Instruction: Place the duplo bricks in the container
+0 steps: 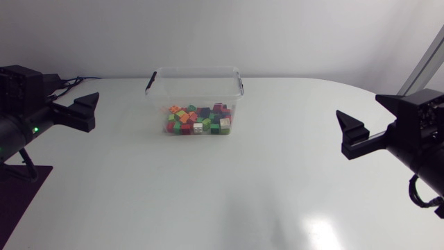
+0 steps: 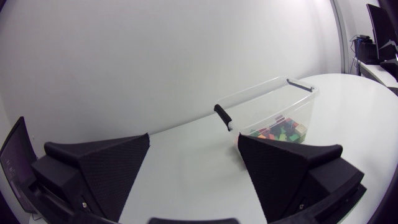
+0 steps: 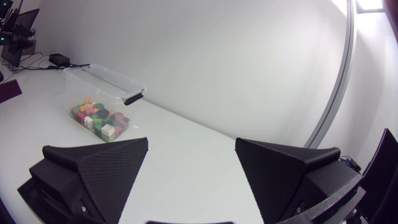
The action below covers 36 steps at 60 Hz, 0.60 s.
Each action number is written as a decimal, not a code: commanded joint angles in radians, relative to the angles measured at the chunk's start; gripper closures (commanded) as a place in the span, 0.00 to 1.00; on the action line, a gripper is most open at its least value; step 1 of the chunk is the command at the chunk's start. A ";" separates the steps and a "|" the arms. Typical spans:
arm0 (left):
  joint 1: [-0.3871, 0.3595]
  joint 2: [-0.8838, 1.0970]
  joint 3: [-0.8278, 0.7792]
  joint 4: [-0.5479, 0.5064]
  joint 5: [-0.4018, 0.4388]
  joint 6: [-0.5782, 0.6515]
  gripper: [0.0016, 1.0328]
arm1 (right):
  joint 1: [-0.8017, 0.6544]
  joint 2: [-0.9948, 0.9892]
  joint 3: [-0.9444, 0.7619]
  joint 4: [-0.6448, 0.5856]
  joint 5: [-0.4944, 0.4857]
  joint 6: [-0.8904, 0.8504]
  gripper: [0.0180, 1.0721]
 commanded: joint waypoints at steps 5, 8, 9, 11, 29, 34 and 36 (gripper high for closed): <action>0.008 -0.089 -0.079 -0.011 0.004 -0.054 0.04 | -0.010 -0.097 -0.057 -0.043 0.026 -0.021 0.04; 0.008 -0.124 -0.104 -0.014 0.004 -0.069 0.04 | -0.010 -0.125 -0.067 -0.060 0.032 -0.022 0.04; 0.008 -0.130 -0.110 -0.013 0.004 -0.072 0.04 | -0.010 -0.133 -0.070 -0.064 0.032 -0.022 0.04; 0.009 -0.150 -0.122 -0.014 0.005 -0.077 0.04 | -0.012 -0.149 -0.077 -0.072 0.034 -0.027 0.04; 0.035 -0.301 -0.234 -0.045 0.008 -0.123 0.04 | -0.049 -0.355 -0.191 -0.119 0.047 -0.016 0.04; 0.042 -0.340 -0.269 -0.043 0.008 -0.143 0.04 | -0.050 -0.384 -0.206 -0.141 0.047 -0.016 0.04; 0.041 -0.358 -0.284 -0.044 0.008 -0.158 0.04 | -0.051 -0.395 -0.214 -0.148 0.047 -0.012 0.04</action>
